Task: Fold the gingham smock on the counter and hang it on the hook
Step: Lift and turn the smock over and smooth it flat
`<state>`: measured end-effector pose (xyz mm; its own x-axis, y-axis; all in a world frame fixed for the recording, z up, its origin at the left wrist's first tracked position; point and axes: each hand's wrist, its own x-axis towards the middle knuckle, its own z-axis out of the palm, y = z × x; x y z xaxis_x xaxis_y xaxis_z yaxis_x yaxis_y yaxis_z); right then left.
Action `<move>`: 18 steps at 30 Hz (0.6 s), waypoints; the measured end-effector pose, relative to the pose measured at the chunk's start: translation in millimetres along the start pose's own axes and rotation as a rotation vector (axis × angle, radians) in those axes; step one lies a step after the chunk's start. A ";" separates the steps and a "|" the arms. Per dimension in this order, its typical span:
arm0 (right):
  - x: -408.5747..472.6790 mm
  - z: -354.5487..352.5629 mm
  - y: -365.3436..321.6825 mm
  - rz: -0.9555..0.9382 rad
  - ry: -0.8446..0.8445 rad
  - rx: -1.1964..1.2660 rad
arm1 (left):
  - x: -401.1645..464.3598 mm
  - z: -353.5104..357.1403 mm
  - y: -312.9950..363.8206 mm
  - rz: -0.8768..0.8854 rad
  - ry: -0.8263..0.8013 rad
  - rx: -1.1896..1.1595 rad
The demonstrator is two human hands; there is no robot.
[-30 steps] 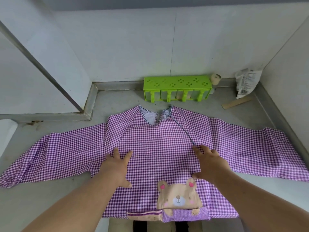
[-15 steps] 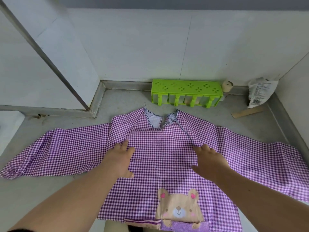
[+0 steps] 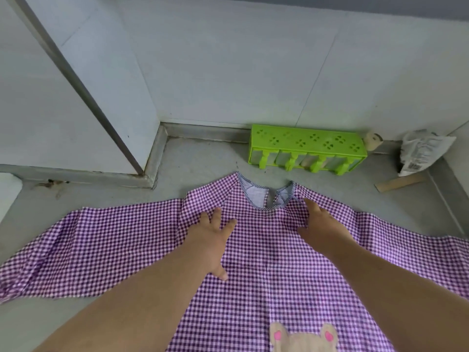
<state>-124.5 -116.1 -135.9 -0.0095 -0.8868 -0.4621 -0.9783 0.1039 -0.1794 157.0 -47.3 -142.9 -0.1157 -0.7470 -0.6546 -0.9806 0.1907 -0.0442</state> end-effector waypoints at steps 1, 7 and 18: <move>4.0 -1.5 -4.2 -0.001 0.004 0.010 | 1.5 -0.7 0.2 0.003 -0.007 0.015; 26.4 -8.9 -39.5 -0.052 0.091 0.040 | 10.1 -6.2 3.5 0.033 -0.045 0.089; 80.5 -16.9 -77.3 -0.101 0.054 -0.168 | 24.7 -19.4 11.5 -0.002 -0.031 -0.025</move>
<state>-53.1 -203.2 -144.5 0.0839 -0.9121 -0.4014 -0.9956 -0.0594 -0.0729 139.8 -76.0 -144.9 -0.1095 -0.7272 -0.6776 -0.9846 0.1731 -0.0266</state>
